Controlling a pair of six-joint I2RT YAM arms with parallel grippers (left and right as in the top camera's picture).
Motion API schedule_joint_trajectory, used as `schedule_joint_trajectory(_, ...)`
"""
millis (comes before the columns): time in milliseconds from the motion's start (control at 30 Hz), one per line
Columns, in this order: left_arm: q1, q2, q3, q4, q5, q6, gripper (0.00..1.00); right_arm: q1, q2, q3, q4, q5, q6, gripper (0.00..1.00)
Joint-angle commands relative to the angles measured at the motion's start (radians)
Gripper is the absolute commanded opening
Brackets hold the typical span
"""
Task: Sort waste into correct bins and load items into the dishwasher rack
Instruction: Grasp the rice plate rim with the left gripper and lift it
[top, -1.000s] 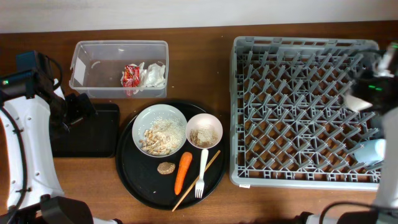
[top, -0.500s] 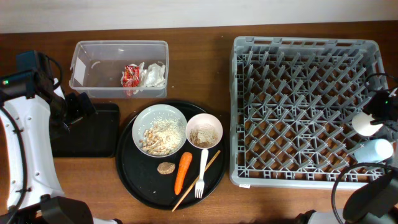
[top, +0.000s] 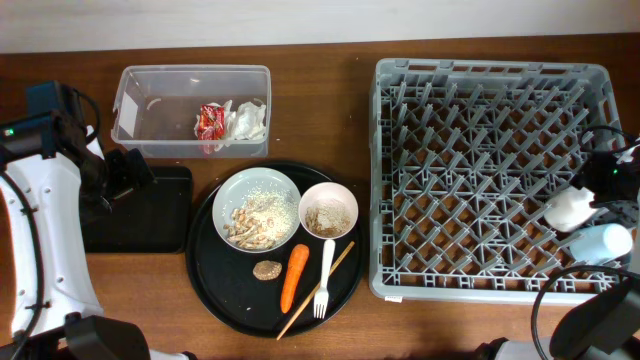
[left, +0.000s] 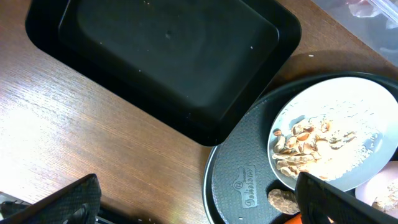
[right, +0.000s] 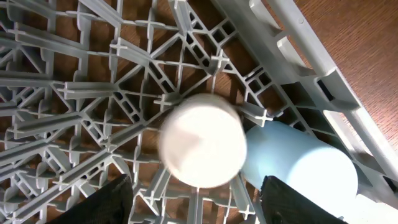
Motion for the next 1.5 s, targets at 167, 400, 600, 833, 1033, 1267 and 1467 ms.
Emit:
schedule_joint_trajectory(167,0.0,-0.023,-0.003,0.002,0.0,-0.01,0.99,0.082,-0.046,0.0,-0.05,-0.146,0.003,0.72)
schedule_joint_trajectory(400,-0.228,-0.023,-0.005,0.053,0.117,0.111,0.99,0.59,-0.169,0.003,-0.293,-0.15,-0.034,0.83)
schedule_joint_trajectory(600,-0.486,-0.021,-0.253,0.216,0.117,0.095,0.99,0.642,-0.169,0.002,-0.298,-0.149,-0.034,0.83)
schedule_joint_trajectory(833,-0.801,-0.021,-0.444,0.499,0.13,0.2,0.92,0.642,-0.168,0.0,-0.299,-0.15,-0.034,0.83)
schedule_joint_trajectory(1033,-1.034,-0.007,-0.444,0.663,0.098,0.359,0.91,0.642,-0.168,0.0,-0.299,-0.149,-0.034,0.84)
schedule_joint_trajectory(1267,-1.058,0.158,-0.444,0.692,0.097,0.359,0.8,0.642,-0.168,0.0,-0.299,-0.15,-0.034,0.84)
schedule_joint_trajectory(1467,-1.058,0.236,-0.444,0.723,0.094,0.358,0.57,0.642,-0.168,0.0,-0.299,-0.149,-0.034,0.84)
